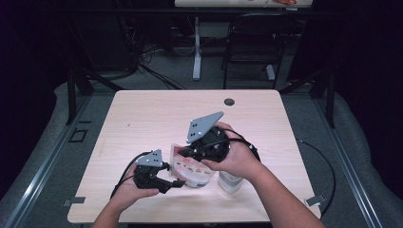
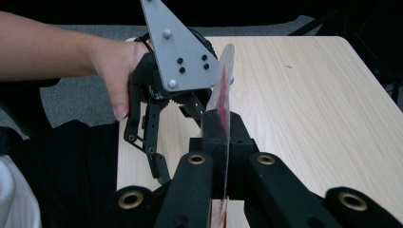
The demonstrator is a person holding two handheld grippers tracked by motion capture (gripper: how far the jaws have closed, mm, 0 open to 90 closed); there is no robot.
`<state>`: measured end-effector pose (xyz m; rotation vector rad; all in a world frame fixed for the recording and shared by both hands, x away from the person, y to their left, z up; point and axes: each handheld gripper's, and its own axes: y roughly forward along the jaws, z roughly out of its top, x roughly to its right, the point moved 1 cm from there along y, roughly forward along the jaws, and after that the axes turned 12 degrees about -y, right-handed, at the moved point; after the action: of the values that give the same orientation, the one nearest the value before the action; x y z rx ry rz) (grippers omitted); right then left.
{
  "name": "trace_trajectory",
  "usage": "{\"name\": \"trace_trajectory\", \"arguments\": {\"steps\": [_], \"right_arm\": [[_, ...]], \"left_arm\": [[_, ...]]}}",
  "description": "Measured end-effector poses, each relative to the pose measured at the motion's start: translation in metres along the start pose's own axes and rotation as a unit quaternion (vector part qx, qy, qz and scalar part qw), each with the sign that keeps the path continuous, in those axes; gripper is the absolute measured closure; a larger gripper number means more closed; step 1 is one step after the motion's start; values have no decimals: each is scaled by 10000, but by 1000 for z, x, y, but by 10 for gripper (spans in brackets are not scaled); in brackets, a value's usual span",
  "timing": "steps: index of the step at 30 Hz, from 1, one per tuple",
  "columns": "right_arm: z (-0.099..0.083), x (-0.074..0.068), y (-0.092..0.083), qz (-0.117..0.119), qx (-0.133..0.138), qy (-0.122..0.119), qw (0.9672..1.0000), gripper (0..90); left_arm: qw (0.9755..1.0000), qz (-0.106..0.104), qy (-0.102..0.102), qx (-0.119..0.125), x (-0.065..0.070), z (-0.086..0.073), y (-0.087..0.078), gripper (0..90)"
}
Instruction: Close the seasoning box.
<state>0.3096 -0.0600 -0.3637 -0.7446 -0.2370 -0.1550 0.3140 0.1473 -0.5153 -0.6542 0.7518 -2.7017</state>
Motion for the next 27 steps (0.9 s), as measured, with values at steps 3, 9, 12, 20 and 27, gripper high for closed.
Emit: {"name": "trace_trajectory", "arguments": {"steps": [3, 9, 12, 20, 27], "right_arm": [[0, 0, 1, 12, -25, -14, 10000, 900], [0, -1, 1, 26, 14, -2, 10000, 900], [1, -2, 0, 40, 81, -17, 10000, 900], [4, -5, 2, 76, 65, -92, 9999, 900], [4, -5, -2, 77, 133, -91, 9998, 900]], "left_arm": [[10000, -36, -2, 5, -1, -2, 3, 394], [9999, -95, 54, 47, -1, -3, 8, 377], [9998, -152, 113, 32, 0, -4, 12, 357], [9996, -226, 162, -48, 2, -5, 18, 356], [9992, -385, 79, 21, 1, -8, 20, 367]]}}
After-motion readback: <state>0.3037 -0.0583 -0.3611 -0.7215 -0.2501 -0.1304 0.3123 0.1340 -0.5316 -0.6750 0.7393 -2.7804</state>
